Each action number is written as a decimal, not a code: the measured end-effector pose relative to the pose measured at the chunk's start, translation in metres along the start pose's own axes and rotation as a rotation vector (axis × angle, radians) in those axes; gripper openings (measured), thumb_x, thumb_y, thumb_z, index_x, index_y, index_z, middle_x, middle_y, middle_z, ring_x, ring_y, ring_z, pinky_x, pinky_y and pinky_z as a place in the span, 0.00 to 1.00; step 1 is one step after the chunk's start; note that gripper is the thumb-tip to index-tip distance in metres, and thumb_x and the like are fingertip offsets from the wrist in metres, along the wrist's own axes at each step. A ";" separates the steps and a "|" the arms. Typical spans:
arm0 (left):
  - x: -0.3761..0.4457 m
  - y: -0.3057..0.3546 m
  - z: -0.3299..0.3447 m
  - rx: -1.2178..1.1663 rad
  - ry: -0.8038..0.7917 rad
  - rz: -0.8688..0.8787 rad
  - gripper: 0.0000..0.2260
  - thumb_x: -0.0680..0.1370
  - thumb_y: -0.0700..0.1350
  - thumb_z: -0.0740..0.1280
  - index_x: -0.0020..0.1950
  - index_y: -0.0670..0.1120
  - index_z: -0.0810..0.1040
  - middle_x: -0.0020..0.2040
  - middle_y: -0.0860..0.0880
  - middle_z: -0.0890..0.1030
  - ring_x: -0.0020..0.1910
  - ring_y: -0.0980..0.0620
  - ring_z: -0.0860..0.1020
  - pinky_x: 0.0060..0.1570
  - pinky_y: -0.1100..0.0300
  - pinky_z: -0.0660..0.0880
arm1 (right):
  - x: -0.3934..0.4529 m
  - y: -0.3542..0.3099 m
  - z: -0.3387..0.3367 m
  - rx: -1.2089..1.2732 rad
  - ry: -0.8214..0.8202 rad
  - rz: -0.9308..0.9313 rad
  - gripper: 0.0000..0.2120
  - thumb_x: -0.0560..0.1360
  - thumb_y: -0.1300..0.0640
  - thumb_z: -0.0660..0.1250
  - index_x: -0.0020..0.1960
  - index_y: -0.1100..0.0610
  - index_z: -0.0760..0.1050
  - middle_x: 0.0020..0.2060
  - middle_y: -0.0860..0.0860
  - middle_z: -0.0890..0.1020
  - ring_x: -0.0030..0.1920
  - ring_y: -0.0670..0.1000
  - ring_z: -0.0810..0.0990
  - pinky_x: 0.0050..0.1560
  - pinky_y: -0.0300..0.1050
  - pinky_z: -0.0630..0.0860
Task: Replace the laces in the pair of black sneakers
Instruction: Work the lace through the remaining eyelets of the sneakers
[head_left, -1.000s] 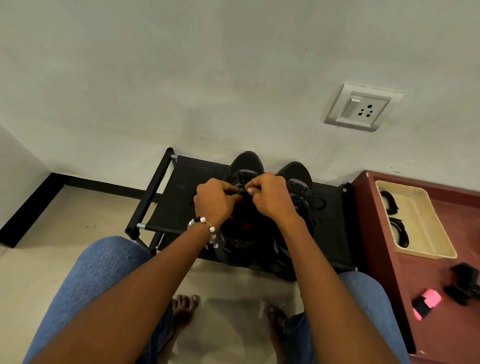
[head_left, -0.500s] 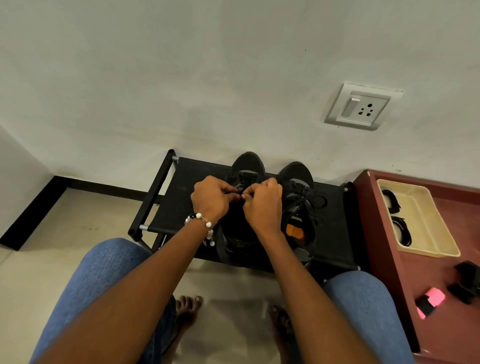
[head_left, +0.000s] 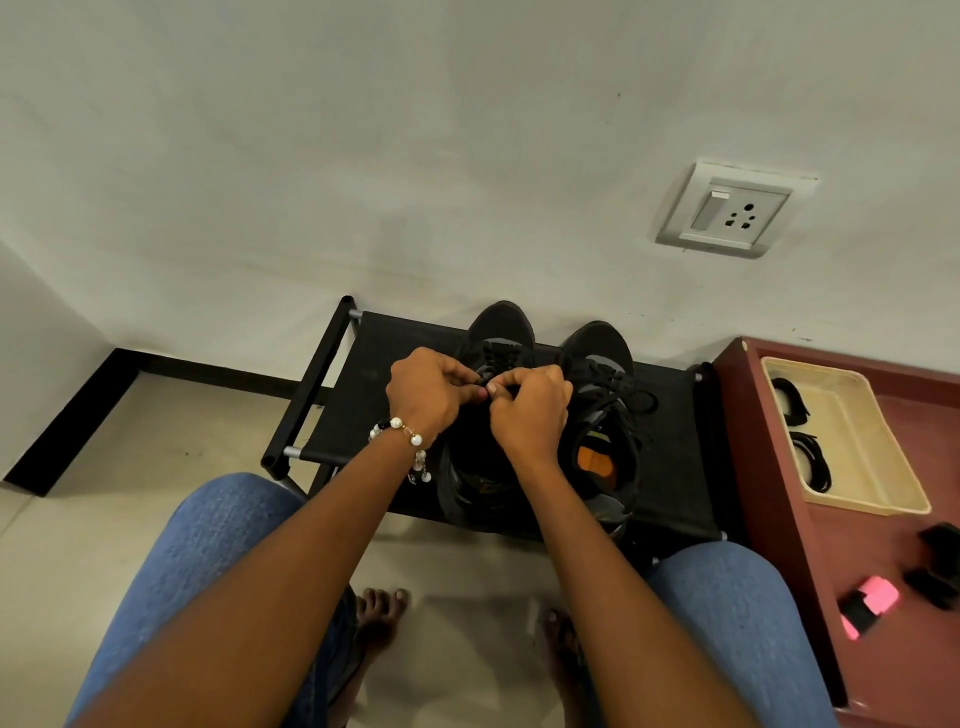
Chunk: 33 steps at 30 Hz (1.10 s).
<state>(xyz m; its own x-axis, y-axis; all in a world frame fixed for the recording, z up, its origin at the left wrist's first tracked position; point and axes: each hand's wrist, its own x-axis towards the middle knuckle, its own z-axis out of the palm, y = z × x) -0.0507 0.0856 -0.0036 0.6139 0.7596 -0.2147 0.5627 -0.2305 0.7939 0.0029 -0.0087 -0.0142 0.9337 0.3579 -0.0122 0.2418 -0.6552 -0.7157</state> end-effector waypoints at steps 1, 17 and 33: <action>0.002 -0.001 -0.001 -0.016 -0.029 -0.010 0.09 0.68 0.43 0.78 0.47 0.47 0.85 0.43 0.50 0.84 0.45 0.54 0.82 0.53 0.53 0.80 | -0.001 0.000 0.002 -0.024 0.015 -0.002 0.04 0.77 0.56 0.69 0.48 0.53 0.82 0.56 0.51 0.73 0.61 0.53 0.68 0.58 0.48 0.67; 0.012 -0.007 -0.003 -0.065 -0.094 -0.008 0.05 0.75 0.40 0.72 0.47 0.48 0.85 0.43 0.47 0.84 0.41 0.48 0.83 0.42 0.51 0.83 | 0.005 0.008 0.008 -0.074 -0.016 -0.041 0.06 0.77 0.54 0.69 0.45 0.54 0.82 0.55 0.52 0.73 0.62 0.53 0.67 0.54 0.45 0.62; 0.022 0.000 -0.009 -0.012 -0.172 0.033 0.03 0.75 0.43 0.72 0.47 0.45 0.83 0.40 0.45 0.83 0.35 0.47 0.83 0.37 0.52 0.83 | 0.017 0.022 0.009 -0.249 0.146 -0.507 0.09 0.60 0.62 0.81 0.37 0.59 0.83 0.36 0.53 0.77 0.41 0.56 0.77 0.39 0.46 0.71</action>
<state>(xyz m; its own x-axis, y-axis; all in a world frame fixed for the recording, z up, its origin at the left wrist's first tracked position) -0.0423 0.1077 -0.0033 0.7178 0.6366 -0.2819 0.5350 -0.2453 0.8084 0.0217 -0.0108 -0.0366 0.7078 0.5837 0.3979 0.7061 -0.5693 -0.4211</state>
